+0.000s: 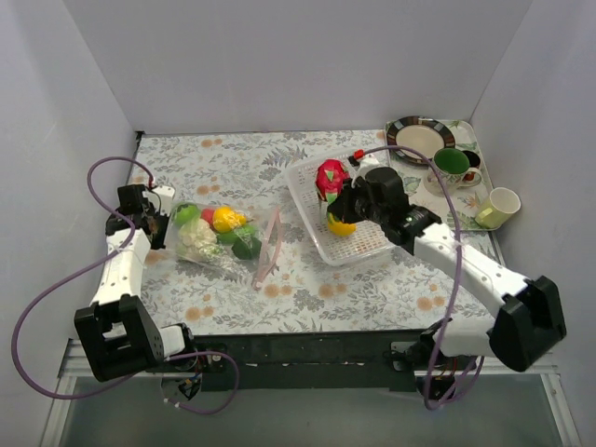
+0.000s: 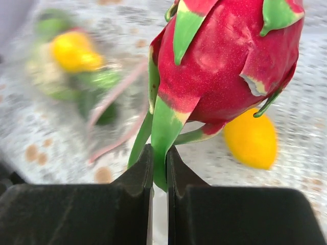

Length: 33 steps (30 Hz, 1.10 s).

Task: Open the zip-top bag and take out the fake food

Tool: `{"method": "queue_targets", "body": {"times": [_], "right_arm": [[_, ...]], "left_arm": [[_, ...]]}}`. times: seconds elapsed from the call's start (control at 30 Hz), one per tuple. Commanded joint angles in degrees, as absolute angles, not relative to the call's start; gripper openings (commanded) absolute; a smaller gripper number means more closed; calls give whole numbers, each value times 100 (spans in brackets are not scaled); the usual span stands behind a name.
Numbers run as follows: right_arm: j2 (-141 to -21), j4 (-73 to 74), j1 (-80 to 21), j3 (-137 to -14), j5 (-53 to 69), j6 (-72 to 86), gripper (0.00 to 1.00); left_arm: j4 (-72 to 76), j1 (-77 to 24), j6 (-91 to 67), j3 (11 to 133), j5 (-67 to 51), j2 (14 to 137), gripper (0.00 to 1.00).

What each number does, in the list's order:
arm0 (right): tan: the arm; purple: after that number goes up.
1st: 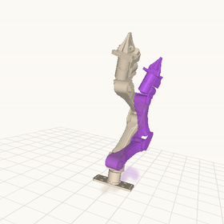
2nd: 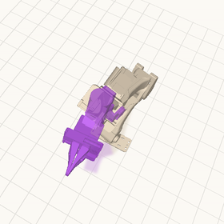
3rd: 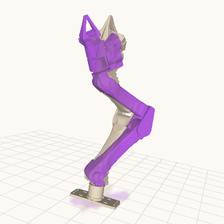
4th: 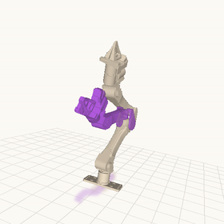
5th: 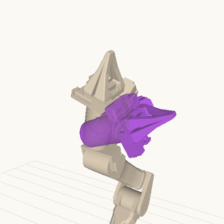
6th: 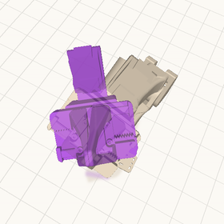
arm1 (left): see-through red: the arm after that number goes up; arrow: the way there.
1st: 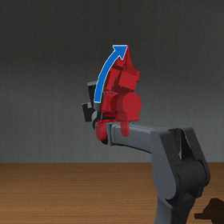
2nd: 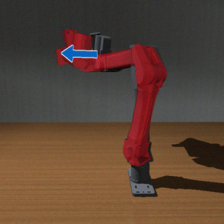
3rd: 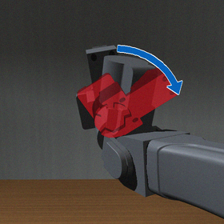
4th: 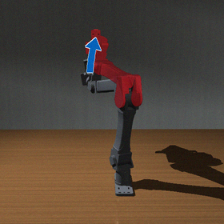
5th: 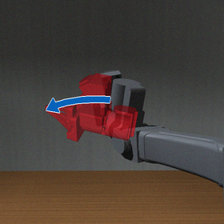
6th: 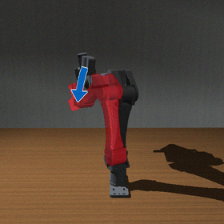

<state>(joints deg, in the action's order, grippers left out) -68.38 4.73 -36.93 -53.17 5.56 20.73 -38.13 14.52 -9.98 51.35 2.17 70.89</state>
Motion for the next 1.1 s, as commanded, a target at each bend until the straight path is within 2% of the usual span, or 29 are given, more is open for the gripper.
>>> {"method": "queue_targets", "body": {"times": [0.0,0.1,0.13,0.2,0.23,0.33,0.47,0.6,0.7,0.8,0.83,0.9,1.07], "right_arm": [[-7672,1028,-3288,-6160,-975,1864,1],[-8198,966,-3147,-6389,-941,1653,2],[-8322,1028,-3146,-6572,-949,1574,24],[-8655,1221,-3146,-6837,-1019,1521,49],[-8727,1448,-3146,-6951,-1115,1486,66],[-8658,1442,-3182,-7181,-1248,1398,99],[-8158,1013,-3435,-6962,-1239,925,98],[-7665,221,-4444,-6093,-1362,336,98],[-7725,-278,-4928,-5662,-1222,237,97],[-8154,-526,-5088,-5537,-968,229,85],[-8295,-536,-5106,-5555,-941,263,75],[-8620,-649,-5211,-5555,-783,229,66],[-8964,-1265,-5510,-5449,-607,18,64]], "left_arm": [[-4086,1477,-827,5081,79,6794,0],[-4131,1485,-660,4949,140,6680,0],[-4140,1485,-598,4922,141,6654,0],[-4175,1477,-580,4913,141,6636,0],[-4175,1485,-571,4939,141,6636,0],[-4210,1477,-563,4975,158,6680,0],[-4079,1485,-344,4870,351,6732,0],[-3815,1573,391,4405,720,6610,0],[-3604,1766,920,4045,905,6311,0],[-3454,1881,1055,3877,949,6152,0],[-3428,1881,1011,3876,949,6170,0],[-3445,1881,880,3981,888,6328,0],[-3367,1890,458,4324,756,6837,0]]}}
